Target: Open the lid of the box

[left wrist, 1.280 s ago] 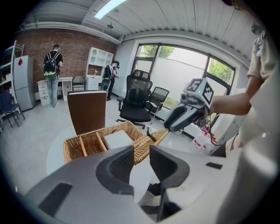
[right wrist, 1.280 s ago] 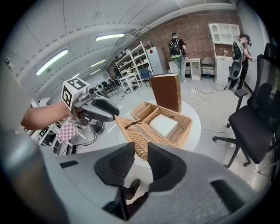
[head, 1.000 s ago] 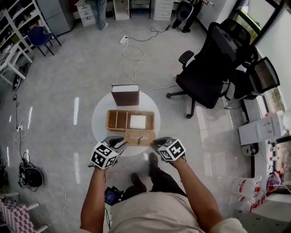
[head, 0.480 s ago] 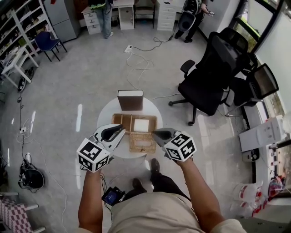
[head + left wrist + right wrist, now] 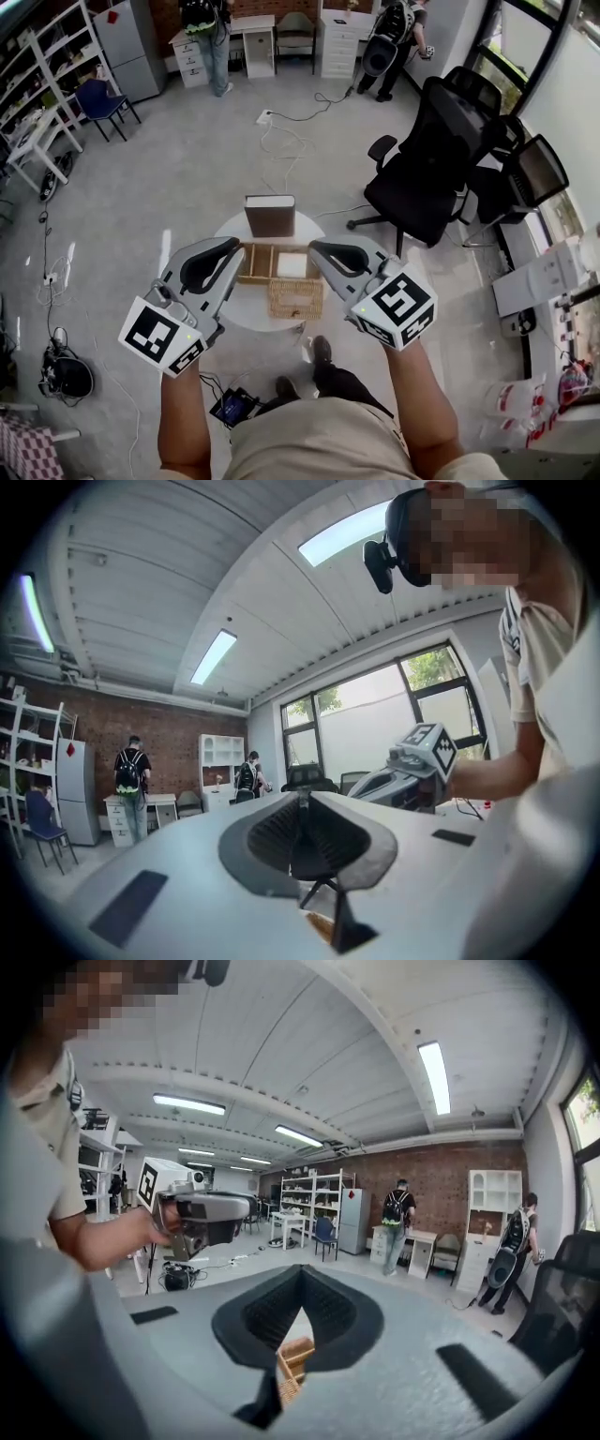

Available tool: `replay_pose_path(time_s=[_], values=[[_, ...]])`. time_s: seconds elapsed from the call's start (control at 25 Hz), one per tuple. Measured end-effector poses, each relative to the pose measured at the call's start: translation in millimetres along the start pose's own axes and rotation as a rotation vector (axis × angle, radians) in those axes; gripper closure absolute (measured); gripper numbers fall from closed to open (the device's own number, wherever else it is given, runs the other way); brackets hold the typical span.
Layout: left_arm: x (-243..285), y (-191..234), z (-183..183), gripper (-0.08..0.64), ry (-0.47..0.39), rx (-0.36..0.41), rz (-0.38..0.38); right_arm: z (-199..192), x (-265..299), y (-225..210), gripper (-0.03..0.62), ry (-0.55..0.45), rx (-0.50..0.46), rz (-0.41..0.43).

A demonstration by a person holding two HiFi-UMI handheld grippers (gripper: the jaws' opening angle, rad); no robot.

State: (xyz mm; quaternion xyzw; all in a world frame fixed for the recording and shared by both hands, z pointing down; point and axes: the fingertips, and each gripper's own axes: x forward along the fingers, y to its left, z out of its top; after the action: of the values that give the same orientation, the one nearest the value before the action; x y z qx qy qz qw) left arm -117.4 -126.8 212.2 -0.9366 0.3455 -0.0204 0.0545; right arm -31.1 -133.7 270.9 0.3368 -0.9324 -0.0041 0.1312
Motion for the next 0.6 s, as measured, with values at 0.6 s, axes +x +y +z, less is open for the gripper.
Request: replay_pose_path(time_s=[0.6], values=[[-24, -13, 65, 0.529, -0.093, 0.121, 0.002, 85, -30, 26, 0.603, -0.061, -0.143, -0.061]])
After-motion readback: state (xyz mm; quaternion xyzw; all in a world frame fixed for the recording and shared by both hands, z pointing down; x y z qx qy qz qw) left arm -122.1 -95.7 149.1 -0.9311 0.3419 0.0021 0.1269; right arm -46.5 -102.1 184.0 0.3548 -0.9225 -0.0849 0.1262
